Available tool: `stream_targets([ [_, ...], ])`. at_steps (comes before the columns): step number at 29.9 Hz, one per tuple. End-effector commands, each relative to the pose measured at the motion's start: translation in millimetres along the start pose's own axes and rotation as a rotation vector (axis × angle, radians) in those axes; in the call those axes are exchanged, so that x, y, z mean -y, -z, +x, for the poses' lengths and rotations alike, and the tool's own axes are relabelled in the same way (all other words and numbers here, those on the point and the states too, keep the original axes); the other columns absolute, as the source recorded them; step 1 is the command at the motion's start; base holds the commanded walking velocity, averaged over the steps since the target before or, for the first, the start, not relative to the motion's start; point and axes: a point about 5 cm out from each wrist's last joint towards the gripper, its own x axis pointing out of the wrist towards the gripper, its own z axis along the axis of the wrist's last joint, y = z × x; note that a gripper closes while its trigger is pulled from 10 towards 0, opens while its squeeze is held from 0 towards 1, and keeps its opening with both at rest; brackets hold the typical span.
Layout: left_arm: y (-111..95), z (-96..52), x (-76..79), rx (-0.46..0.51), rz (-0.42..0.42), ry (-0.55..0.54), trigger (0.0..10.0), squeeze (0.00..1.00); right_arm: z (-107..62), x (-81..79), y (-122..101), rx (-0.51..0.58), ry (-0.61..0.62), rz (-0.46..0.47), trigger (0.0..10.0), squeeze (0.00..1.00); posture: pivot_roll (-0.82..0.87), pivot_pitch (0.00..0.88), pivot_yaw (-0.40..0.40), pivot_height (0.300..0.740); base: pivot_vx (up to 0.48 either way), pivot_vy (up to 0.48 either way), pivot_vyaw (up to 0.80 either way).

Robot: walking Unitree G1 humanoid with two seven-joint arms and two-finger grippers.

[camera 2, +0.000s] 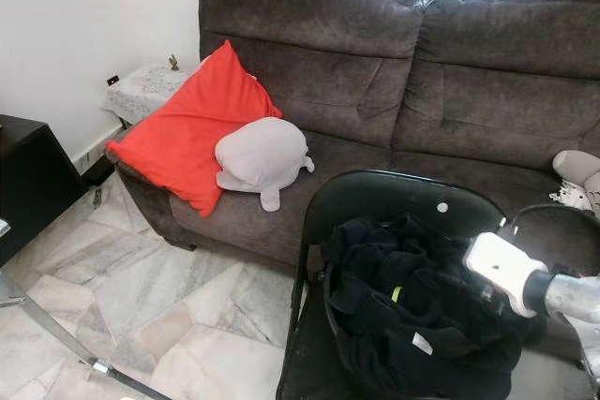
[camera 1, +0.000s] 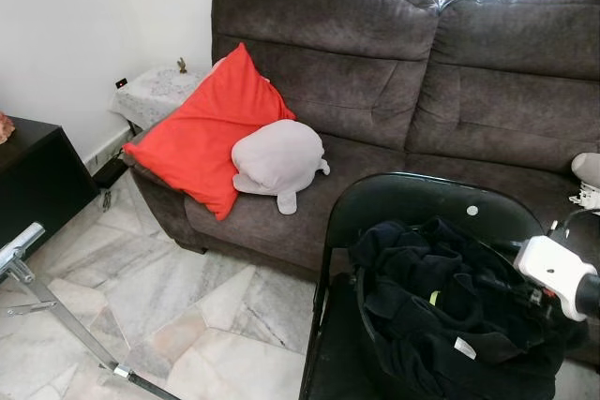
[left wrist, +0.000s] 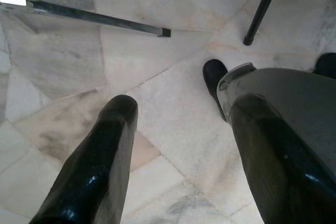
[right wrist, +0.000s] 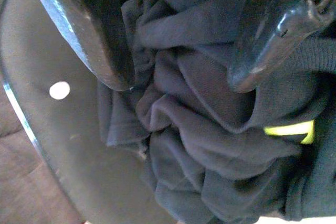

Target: Hang hanger

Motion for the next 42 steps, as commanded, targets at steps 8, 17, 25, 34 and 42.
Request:
stream_targets([
  [8,-4.0,2.4,6.8,-0.011,0.008,0.007,10.0,0.00,6.0,8.4,1.8,-0.038,-0.002,0.045,10.0,0.16,-0.07,0.027,0.077,0.740,0.000,0.000,0.00],
  [17,-6.2,1.8,1.2,0.004,0.005,0.004,10.0,0.00,14.3,6.4,12.8,-0.110,-0.006,0.092,10.0,0.00,-0.06,0.028,0.080,0.740,0.000,0.000,0.00],
  [25,-6.6,1.4,-2.0,0.009,0.006,0.001,10.0,0.00,21.9,7.3,7.8,-0.073,-0.005,0.116,10.0,0.00,-0.05,0.026,0.083,0.740,0.000,0.000,0.00],
  [34,-5.8,0.9,-3.5,0.008,0.009,0.000,10.0,0.00,29.8,4.2,4.2,-0.052,-0.050,0.141,10.0,0.00,-0.05,0.020,0.084,0.740,0.000,0.000,0.00],
  [42,-6.3,0.9,-3.9,0.012,0.007,-0.003,10.0,0.00,40.4,0.2,1.4,-0.053,-0.057,0.152,0.0,0.00,-0.03,0.005,0.083,0.740,0.000,0.000,0.00],
])
